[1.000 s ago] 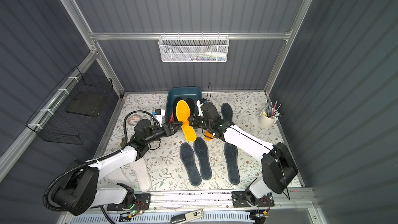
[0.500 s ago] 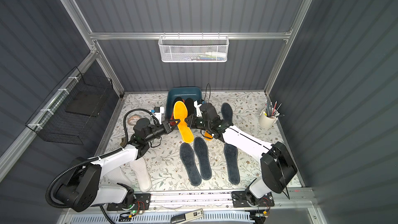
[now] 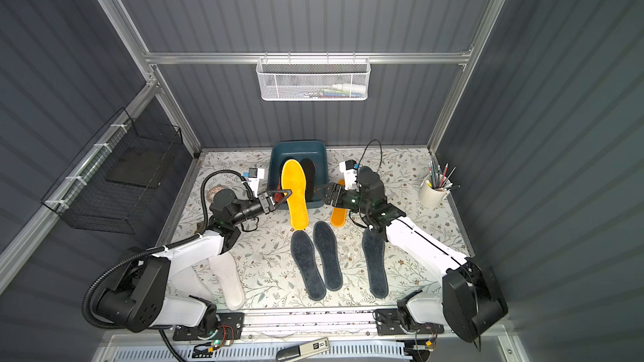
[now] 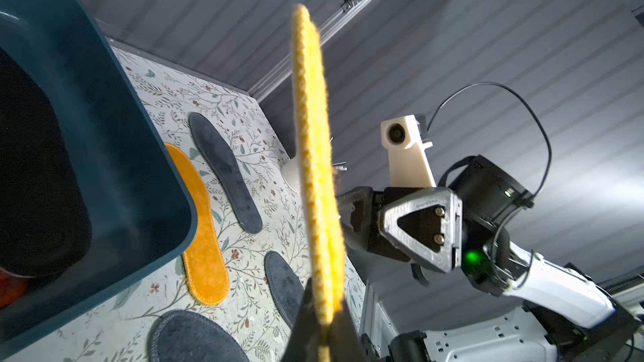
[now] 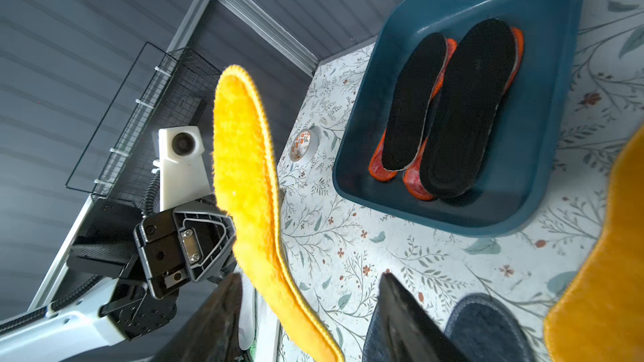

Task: Put the insoles into the storage box
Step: Place the insole in the storage box.

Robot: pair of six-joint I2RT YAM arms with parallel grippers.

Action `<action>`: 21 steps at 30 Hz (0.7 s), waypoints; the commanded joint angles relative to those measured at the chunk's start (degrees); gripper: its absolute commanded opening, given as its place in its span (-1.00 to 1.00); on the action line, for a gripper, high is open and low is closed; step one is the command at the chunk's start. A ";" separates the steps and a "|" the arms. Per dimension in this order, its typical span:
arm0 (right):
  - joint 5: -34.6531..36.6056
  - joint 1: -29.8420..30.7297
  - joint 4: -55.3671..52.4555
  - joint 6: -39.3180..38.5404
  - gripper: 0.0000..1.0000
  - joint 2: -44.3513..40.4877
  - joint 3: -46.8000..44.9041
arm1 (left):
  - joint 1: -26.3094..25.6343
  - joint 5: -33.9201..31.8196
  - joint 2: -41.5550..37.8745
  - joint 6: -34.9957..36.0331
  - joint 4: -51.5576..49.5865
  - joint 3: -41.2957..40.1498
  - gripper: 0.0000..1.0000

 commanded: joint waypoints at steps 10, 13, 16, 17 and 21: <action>-15.94 0.15 14.59 -3.24 0.19 5.13 -0.35 | 0.11 6.69 1.96 -5.57 9.51 2.42 -1.00; -17.48 0.22 17.23 -1.34 0.15 7.24 0.16 | 0.11 6.44 1.55 -5.65 9.57 2.05 -1.00; -19.33 0.39 20.07 -0.30 0.11 8.37 0.18 | 0.11 6.56 1.52 -5.57 9.66 1.87 -1.00; -19.99 0.49 21.17 0.25 0.08 8.59 0.18 | 0.12 6.59 1.54 -5.65 9.70 1.87 -1.00; -22.10 1.18 23.94 1.99 -0.11 9.09 0.09 | 0.11 6.42 1.82 -5.68 10.01 1.94 -1.00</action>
